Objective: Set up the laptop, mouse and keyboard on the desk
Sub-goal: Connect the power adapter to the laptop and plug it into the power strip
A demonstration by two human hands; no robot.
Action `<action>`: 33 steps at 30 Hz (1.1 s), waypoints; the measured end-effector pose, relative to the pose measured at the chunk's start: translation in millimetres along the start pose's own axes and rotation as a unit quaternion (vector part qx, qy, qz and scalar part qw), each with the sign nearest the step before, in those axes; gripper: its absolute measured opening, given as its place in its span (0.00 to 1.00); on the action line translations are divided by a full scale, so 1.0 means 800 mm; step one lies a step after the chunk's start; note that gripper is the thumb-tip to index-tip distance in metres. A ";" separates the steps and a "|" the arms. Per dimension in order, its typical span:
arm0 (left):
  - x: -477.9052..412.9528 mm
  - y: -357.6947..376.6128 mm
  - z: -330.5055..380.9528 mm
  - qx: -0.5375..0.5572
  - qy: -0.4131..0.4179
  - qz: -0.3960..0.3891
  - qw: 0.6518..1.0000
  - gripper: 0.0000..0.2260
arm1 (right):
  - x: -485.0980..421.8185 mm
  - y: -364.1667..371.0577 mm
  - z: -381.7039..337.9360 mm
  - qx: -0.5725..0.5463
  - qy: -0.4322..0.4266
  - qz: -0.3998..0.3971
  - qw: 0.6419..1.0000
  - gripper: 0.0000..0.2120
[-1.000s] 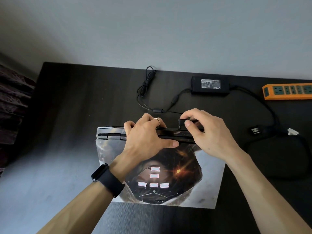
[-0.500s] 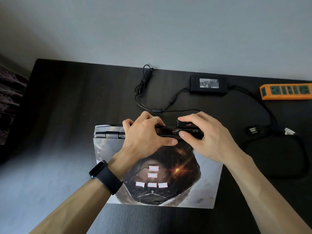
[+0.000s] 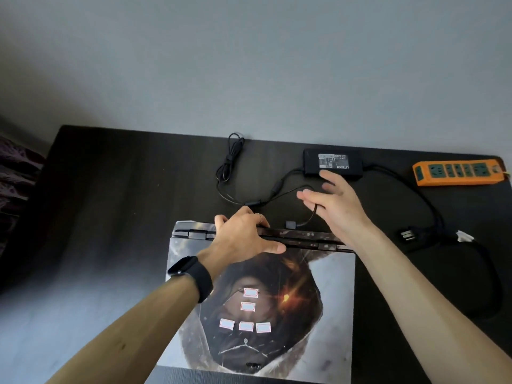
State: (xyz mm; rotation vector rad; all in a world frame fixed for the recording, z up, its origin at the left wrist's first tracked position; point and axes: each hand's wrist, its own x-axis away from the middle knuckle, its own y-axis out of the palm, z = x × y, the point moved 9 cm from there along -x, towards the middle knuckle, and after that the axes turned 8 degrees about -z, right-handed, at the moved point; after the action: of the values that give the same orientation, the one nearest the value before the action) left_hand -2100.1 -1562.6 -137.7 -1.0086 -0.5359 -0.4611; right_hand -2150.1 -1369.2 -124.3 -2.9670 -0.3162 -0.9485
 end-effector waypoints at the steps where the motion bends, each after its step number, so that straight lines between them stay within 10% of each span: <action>1: -0.010 0.003 -0.002 -0.012 -0.006 -0.011 1.000 0.27 | -0.010 -0.001 0.007 -0.028 0.018 0.013 0.999 0.36; 6: -0.046 0.018 -0.012 -0.029 -0.024 -0.056 0.998 0.32 | -0.026 0.014 0.018 -0.015 0.005 0.014 1.000 0.20; 14: -0.055 0.024 -0.020 0.009 0.004 0.003 1.000 0.26 | -0.014 -0.004 0.050 0.368 -0.109 0.124 0.915 0.14; 33: -0.021 0.071 -0.001 -0.158 0.078 0.156 0.972 0.25 | 0.029 -0.009 0.103 0.511 -0.100 0.266 0.811 0.12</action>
State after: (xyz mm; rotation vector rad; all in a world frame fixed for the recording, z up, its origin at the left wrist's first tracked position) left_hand -2079.4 -1535.6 -186.0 -1.3244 -0.1586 -0.3462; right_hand -2085.7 -1352.2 -179.0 -1.9403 0.0348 -0.2299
